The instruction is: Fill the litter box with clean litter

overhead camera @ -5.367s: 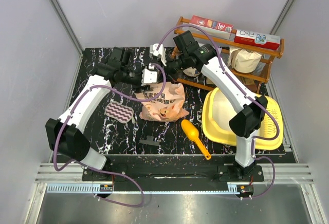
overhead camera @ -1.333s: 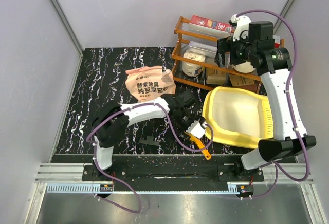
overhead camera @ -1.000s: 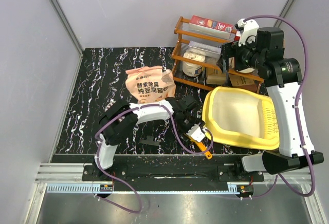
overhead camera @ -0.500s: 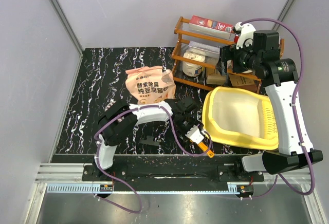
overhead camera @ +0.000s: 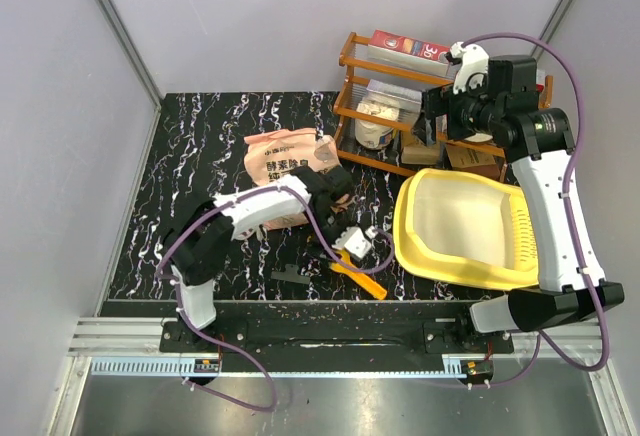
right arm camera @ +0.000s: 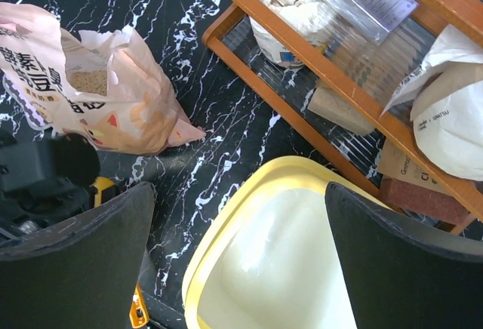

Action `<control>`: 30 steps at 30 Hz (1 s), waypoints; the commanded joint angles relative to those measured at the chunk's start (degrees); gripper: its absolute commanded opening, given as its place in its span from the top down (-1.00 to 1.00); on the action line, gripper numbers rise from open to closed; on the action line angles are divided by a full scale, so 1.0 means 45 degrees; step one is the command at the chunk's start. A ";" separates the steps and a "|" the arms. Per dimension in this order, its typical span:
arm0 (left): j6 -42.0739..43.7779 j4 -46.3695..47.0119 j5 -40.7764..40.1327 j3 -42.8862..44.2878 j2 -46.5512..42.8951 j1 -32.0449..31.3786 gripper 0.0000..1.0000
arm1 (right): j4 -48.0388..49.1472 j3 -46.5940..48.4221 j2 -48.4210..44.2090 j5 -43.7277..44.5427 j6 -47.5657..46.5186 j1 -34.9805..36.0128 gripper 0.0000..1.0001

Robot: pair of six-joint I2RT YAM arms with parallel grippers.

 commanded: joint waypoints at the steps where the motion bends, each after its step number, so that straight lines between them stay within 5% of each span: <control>1: 0.0197 -0.2297 0.1783 0.1196 -0.1393 0.0971 1.00 | 0.0830 0.0818 0.0184 -0.0676 -0.0264 -0.0024 -0.99; 8: -0.2166 -0.3060 0.3579 0.4183 -0.2136 0.2242 1.00 | 0.5576 -0.0608 -0.1319 -0.1280 0.0066 -0.0044 -1.00; 19: -0.8724 -0.1461 0.7093 0.6805 -0.2350 0.5521 1.00 | 0.4173 0.3865 0.2000 -0.7372 0.2273 -0.0005 -0.85; 22: -1.1593 0.1131 0.7622 0.5616 -0.2896 0.6166 1.00 | 0.4212 0.3339 0.2157 -0.7669 0.2684 0.0014 -0.85; 25: -1.6178 0.6085 0.7955 0.3703 -0.3617 0.6752 1.00 | 0.4757 0.2208 0.2001 -0.7531 0.3191 0.0053 -0.85; 27: -2.0286 1.1356 0.7897 0.1946 -0.3913 0.7066 1.00 | 0.4857 0.1698 0.1981 -0.7822 0.3232 0.0209 -0.85; 30: -2.2320 1.4730 0.7741 0.1100 -0.3915 0.7438 1.00 | 0.4819 0.1307 0.2000 -0.7340 0.2941 0.0813 -0.85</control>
